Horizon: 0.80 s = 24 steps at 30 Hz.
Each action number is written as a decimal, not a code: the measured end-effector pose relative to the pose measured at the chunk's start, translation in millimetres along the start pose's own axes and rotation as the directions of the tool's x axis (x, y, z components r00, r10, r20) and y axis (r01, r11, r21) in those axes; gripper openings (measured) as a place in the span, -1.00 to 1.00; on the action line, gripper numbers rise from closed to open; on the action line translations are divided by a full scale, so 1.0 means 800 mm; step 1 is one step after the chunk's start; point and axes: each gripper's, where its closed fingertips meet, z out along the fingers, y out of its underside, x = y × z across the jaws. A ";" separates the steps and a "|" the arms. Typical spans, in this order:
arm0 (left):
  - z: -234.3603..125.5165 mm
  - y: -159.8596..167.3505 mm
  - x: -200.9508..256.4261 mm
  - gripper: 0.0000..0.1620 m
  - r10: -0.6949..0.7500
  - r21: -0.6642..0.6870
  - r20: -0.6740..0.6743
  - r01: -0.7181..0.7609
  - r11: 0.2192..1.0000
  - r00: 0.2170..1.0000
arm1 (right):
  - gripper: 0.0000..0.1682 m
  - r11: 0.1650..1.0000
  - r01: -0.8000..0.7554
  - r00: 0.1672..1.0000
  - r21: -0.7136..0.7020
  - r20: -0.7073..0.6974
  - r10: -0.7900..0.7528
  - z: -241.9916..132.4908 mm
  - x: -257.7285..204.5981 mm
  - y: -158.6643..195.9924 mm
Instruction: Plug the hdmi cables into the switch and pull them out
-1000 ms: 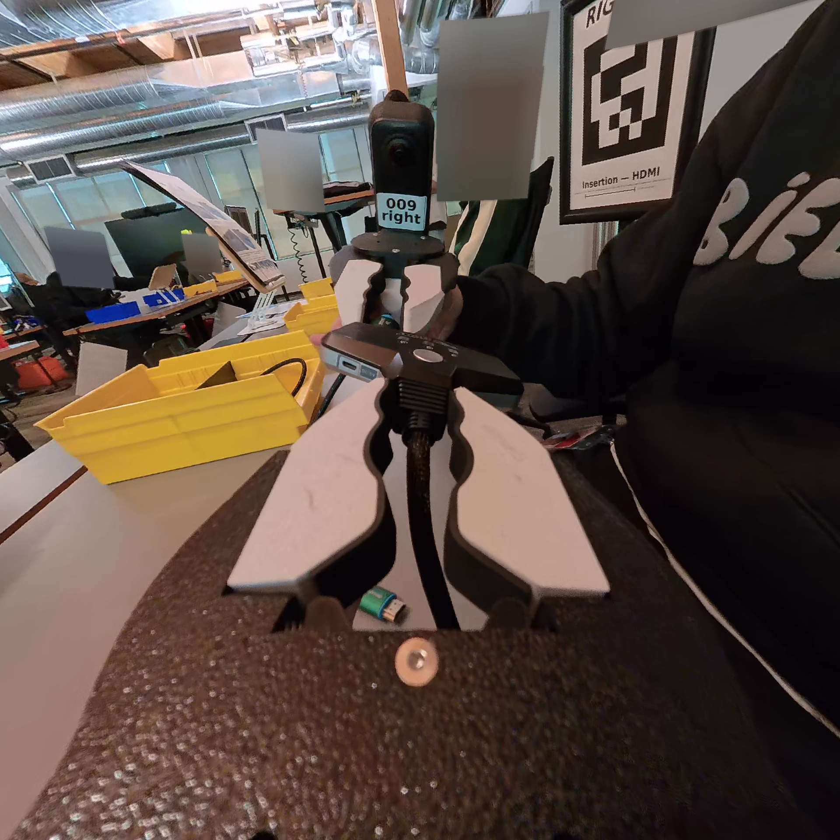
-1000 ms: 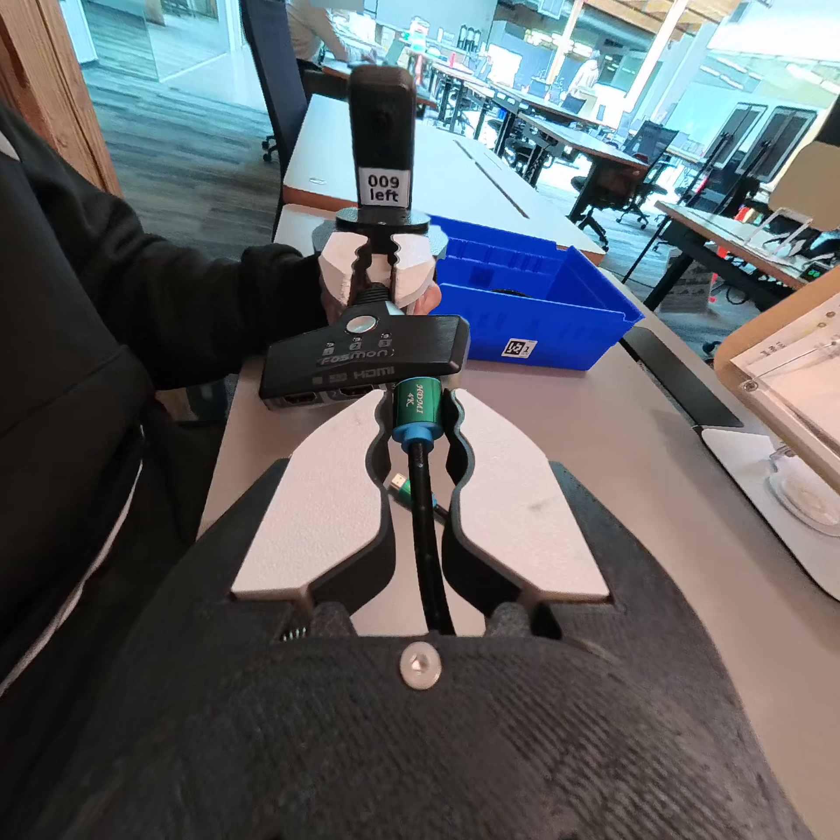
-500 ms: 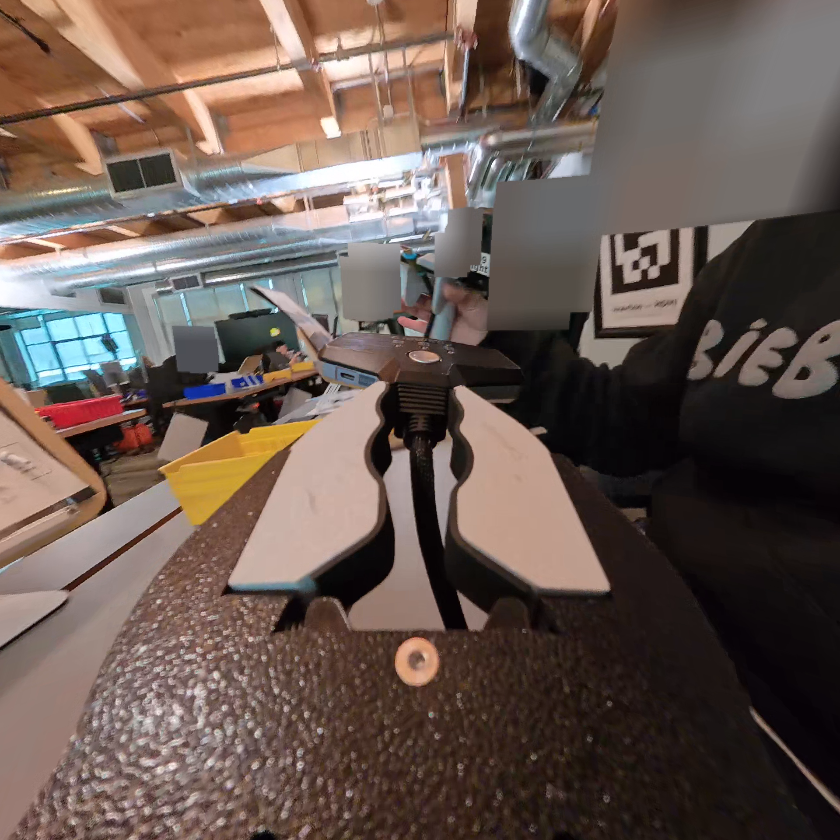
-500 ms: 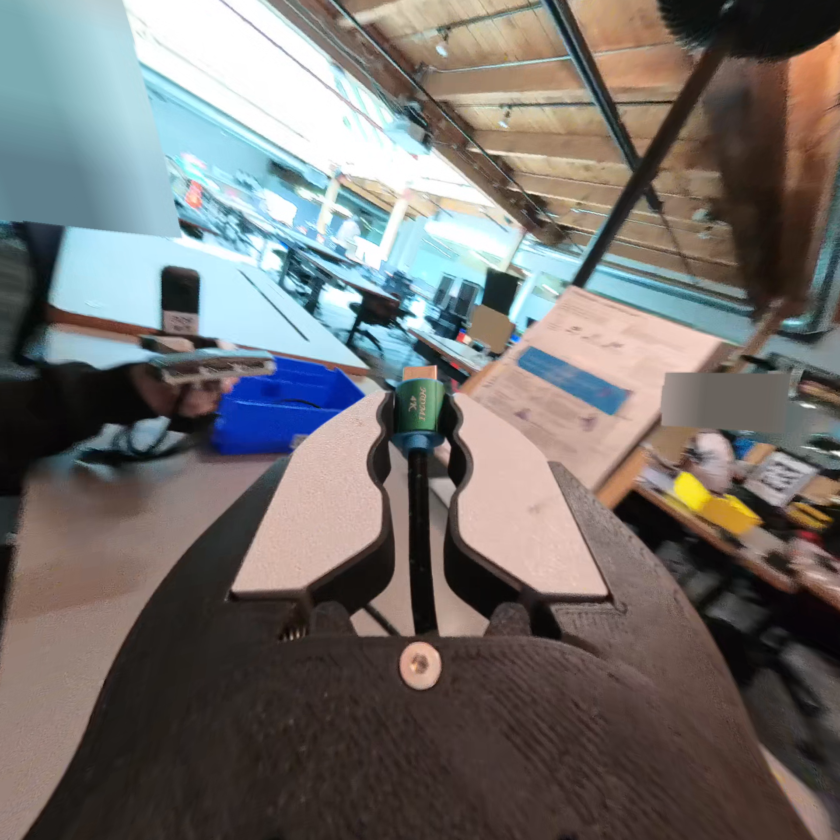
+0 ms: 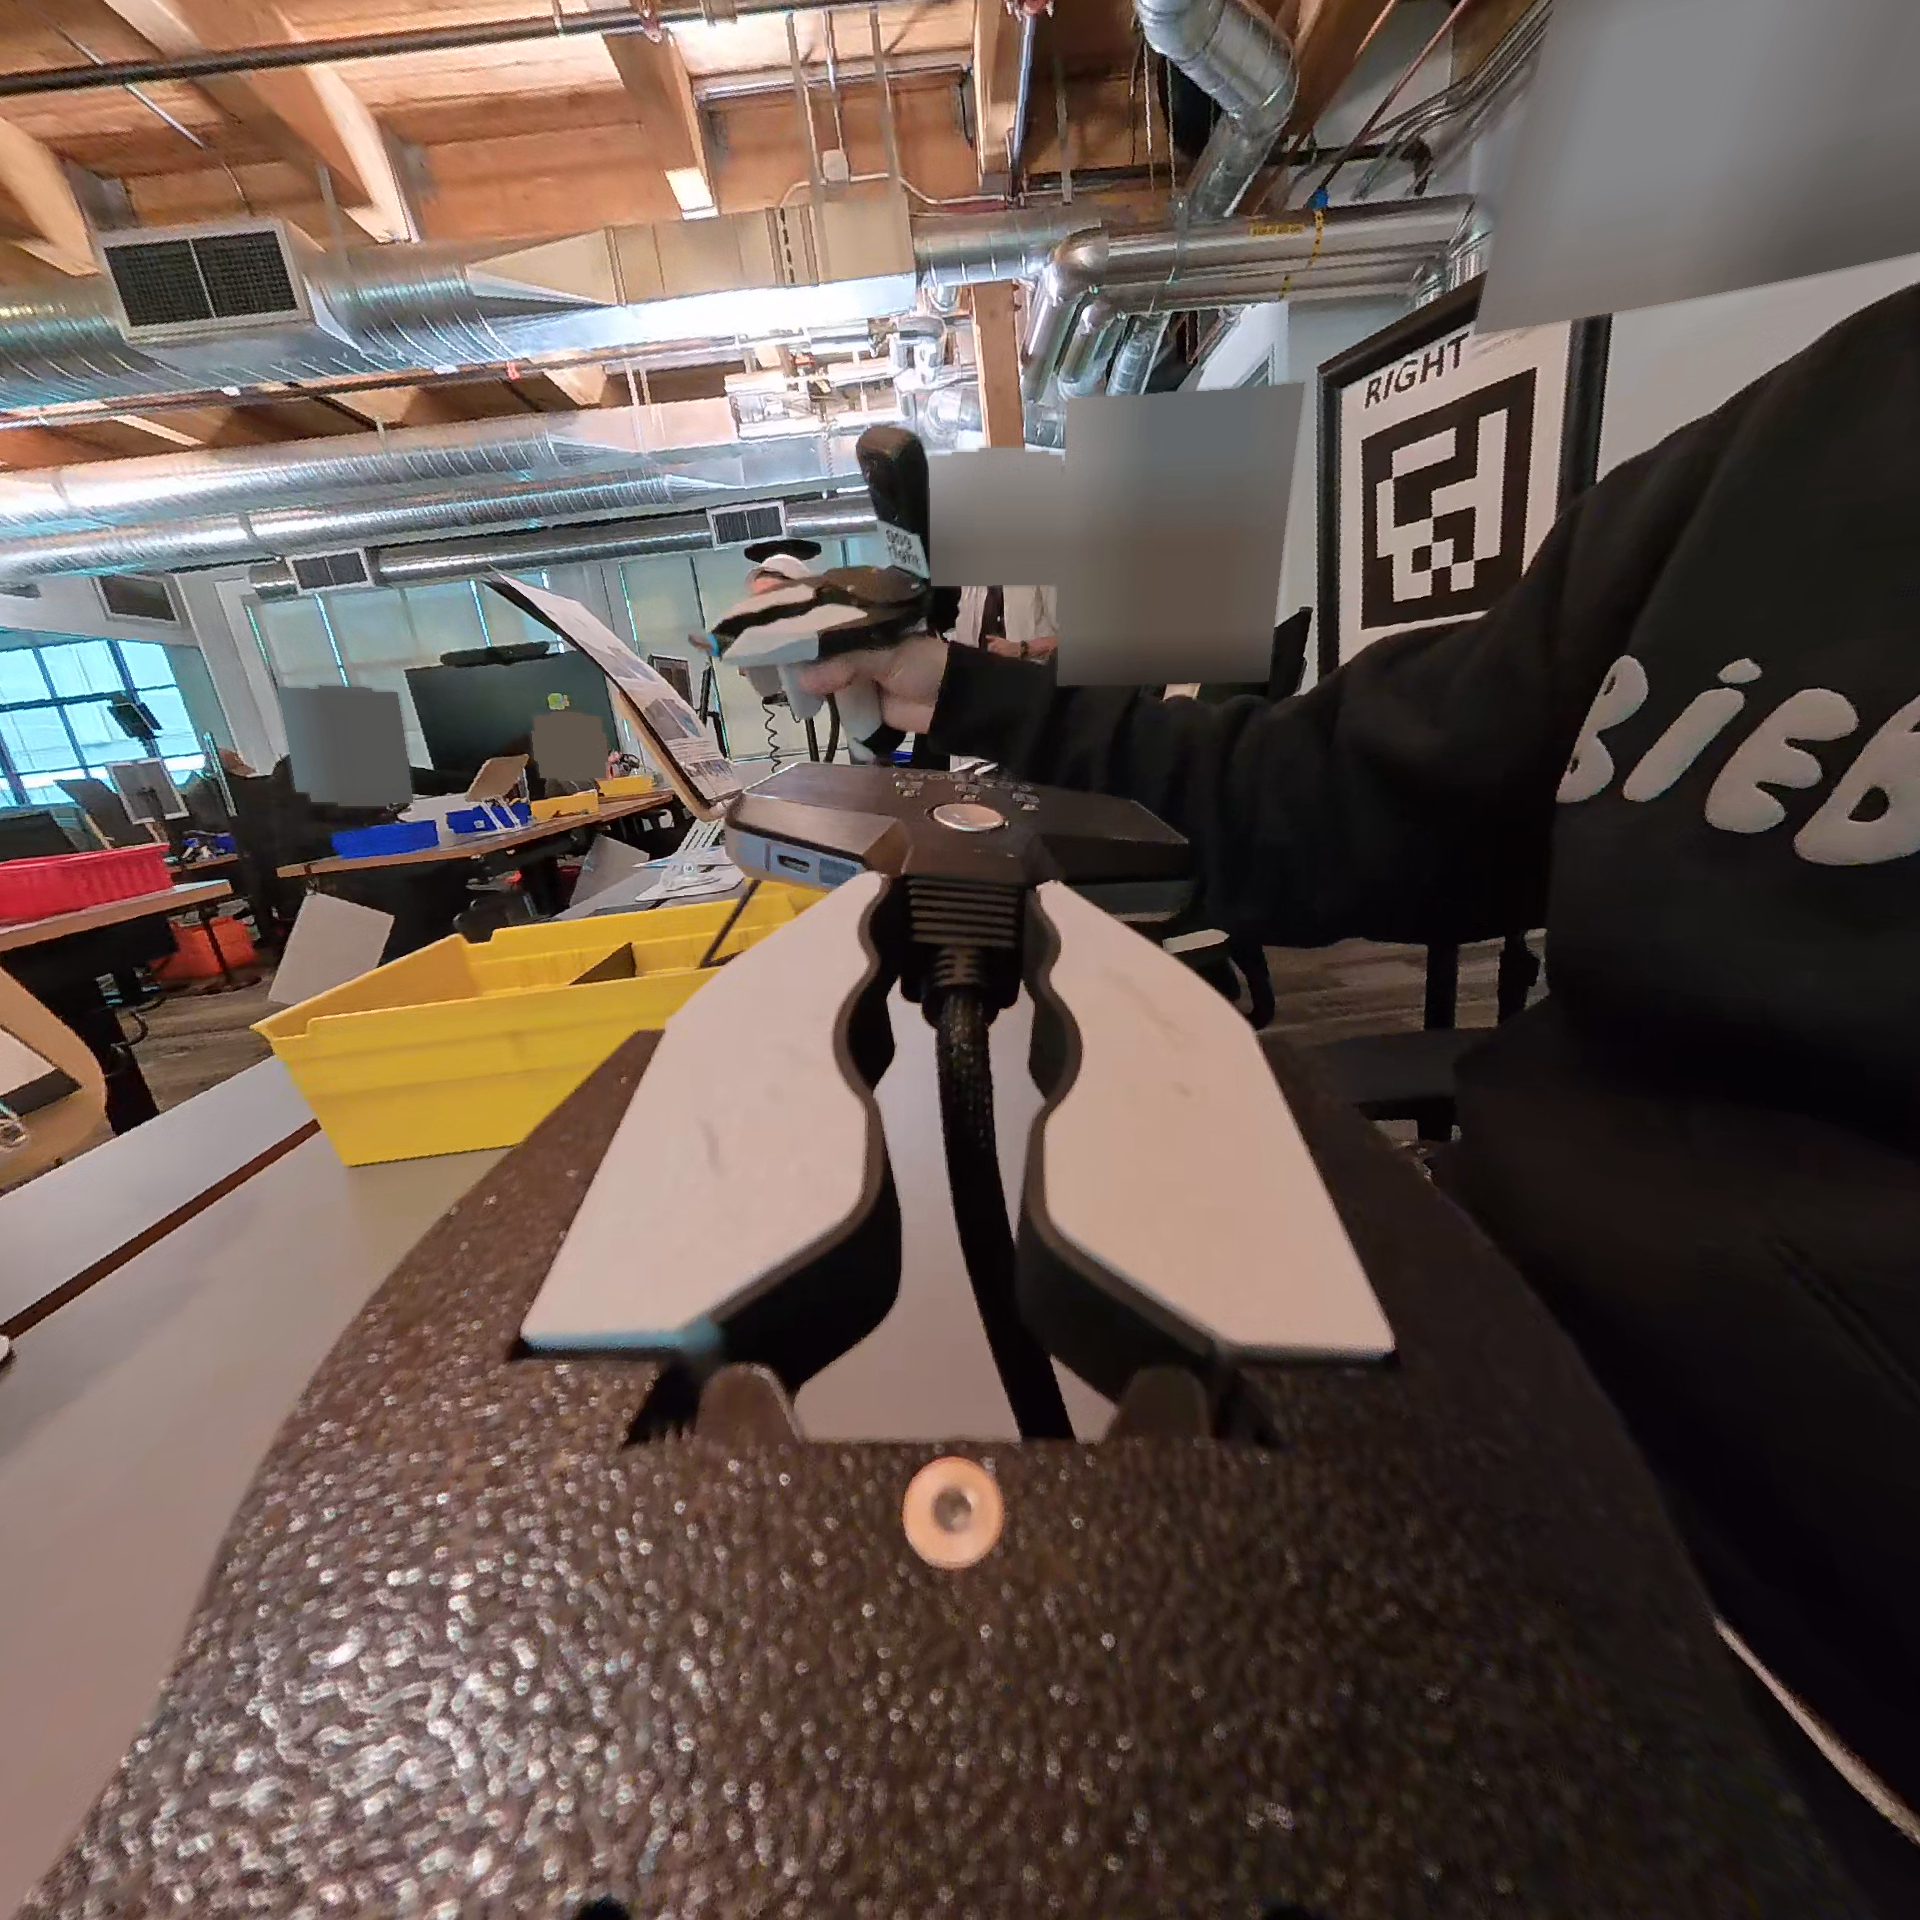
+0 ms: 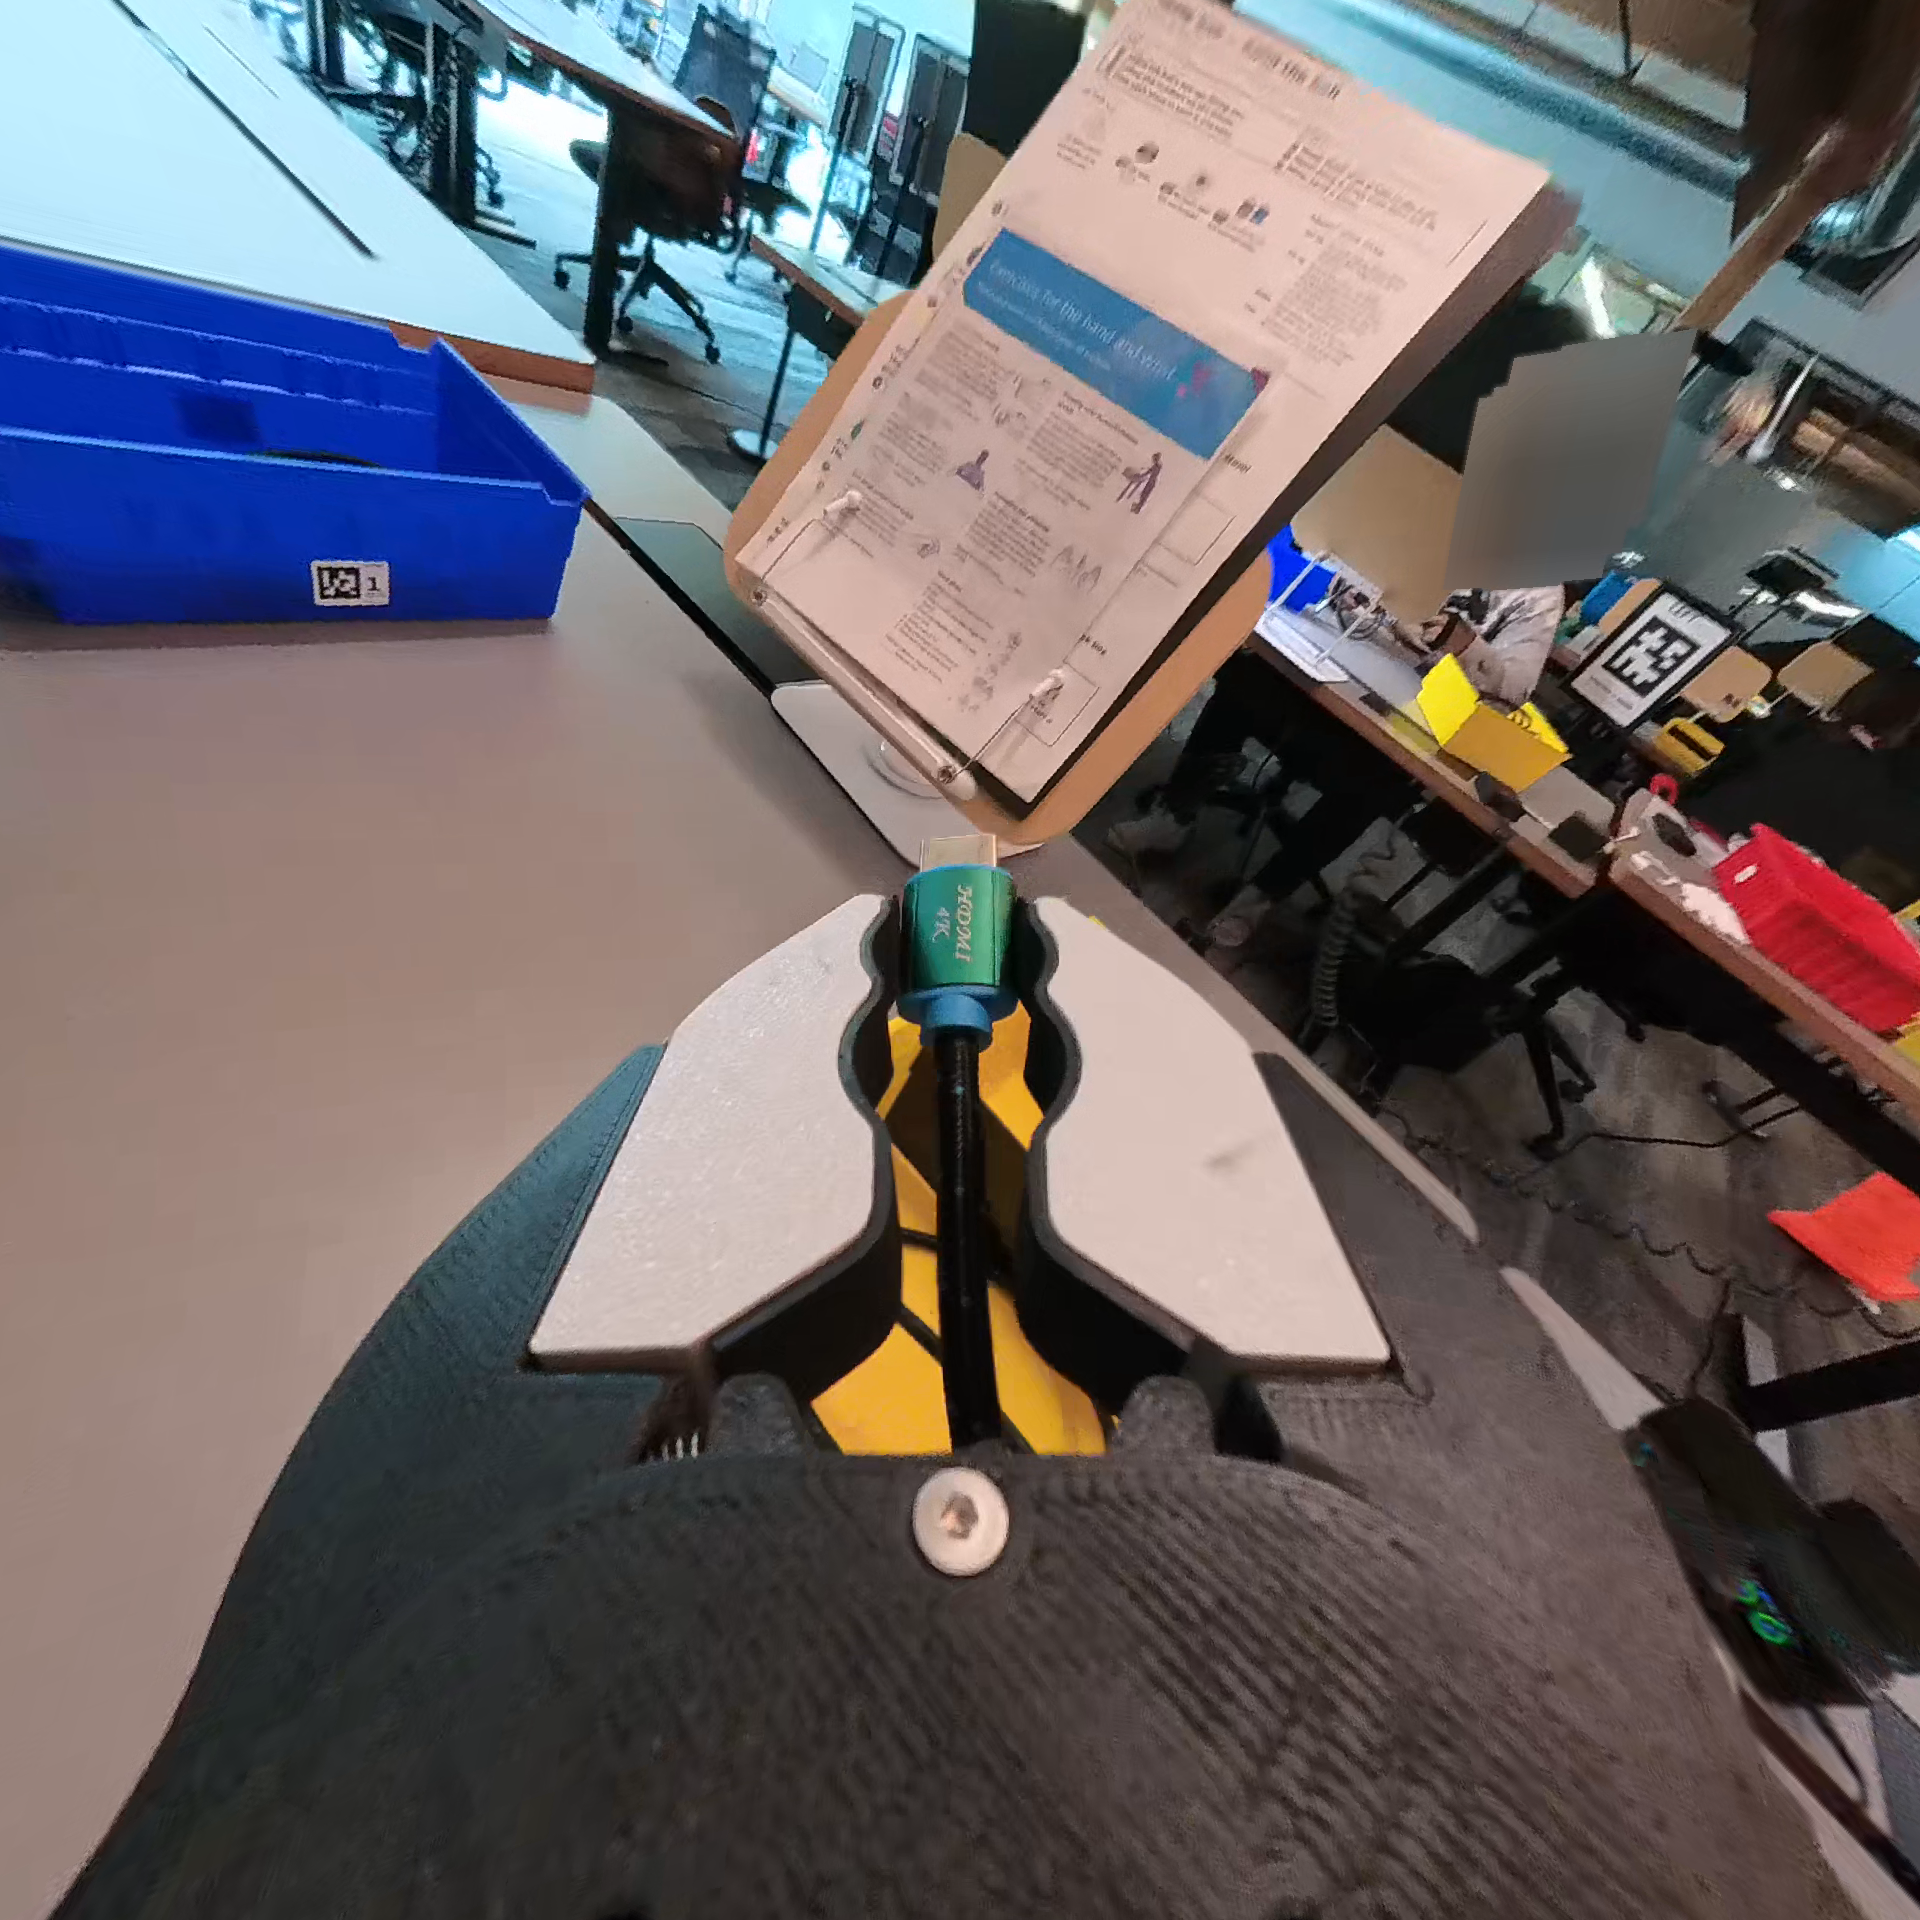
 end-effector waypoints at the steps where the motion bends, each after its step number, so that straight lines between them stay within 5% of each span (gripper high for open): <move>1: -0.001 0.000 0.000 -0.73 -0.002 0.003 -0.001 0.002 1.000 1.000 | -0.75 1.000 -0.005 1.000 -0.011 0.006 0.005 0.008 -0.002 0.008; 13: -0.002 0.007 -0.003 -0.74 -0.034 0.013 -0.012 0.034 0.999 0.999 | -0.75 0.950 0.166 0.985 -0.266 0.087 -0.148 0.108 -0.002 0.078; 20: -0.002 0.008 -0.002 -0.74 -0.046 0.026 -0.027 0.046 0.999 0.999 | -0.75 0.736 0.294 0.953 -0.610 0.250 -0.173 0.133 -0.042 0.193; 24: -0.001 0.011 -0.002 -0.74 -0.058 0.029 -0.033 0.059 0.998 0.998 | -0.64 0.500 0.469 0.882 -0.728 0.419 -0.218 0.126 -0.057 0.244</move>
